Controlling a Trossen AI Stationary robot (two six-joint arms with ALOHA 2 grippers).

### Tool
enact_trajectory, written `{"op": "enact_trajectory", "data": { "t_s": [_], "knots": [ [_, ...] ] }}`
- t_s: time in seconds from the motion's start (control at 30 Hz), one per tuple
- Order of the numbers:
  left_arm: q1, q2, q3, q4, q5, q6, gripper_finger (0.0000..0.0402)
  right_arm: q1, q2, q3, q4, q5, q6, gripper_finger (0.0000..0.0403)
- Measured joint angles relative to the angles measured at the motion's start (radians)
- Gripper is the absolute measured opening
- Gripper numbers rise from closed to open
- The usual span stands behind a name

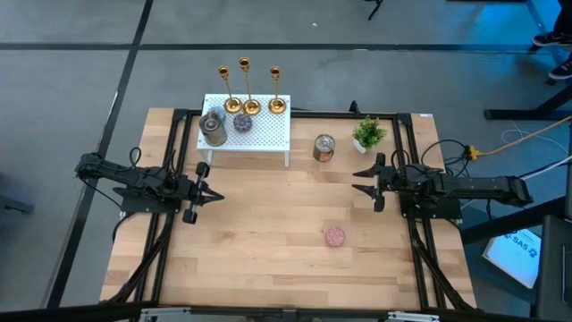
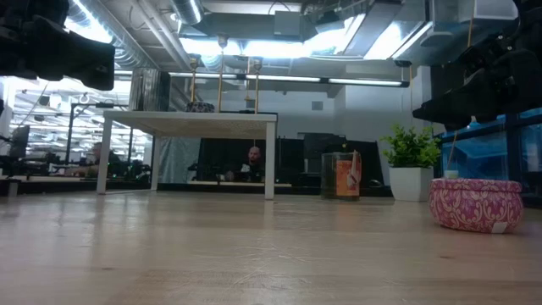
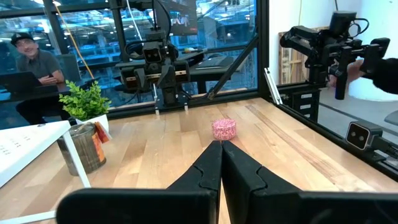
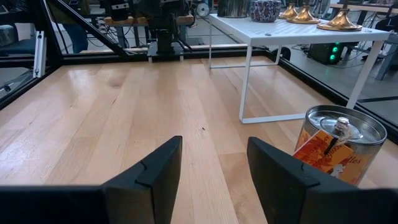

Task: Pick & Place candle stick holders
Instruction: Put the pink patterned candle on the shelf

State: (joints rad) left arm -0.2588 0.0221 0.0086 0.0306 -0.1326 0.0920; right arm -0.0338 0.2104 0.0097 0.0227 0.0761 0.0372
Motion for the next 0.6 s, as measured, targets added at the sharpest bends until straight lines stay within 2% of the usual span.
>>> {"op": "enact_trajectory", "data": {
  "t_s": [0.2, 0.37, 0.6],
  "knots": [
    [0.000, 0.000, 0.000, 0.000, 0.000, 0.000, 0.0006, 0.000, 0.000, 0.000, 0.039, 0.021, 0.002, 0.0186],
    [0.000, 0.000, 0.000, 0.000, 0.000, 0.000, 0.0004, 0.000, 0.000, 0.000, 0.164, 0.002, 0.145, 0.0186],
    [0.000, 0.000, 0.000, 0.000, 0.000, 0.000, 0.0008, 0.002, 0.000, 0.000, 0.261, 0.001, 0.249, 0.0186]
  ]
}}
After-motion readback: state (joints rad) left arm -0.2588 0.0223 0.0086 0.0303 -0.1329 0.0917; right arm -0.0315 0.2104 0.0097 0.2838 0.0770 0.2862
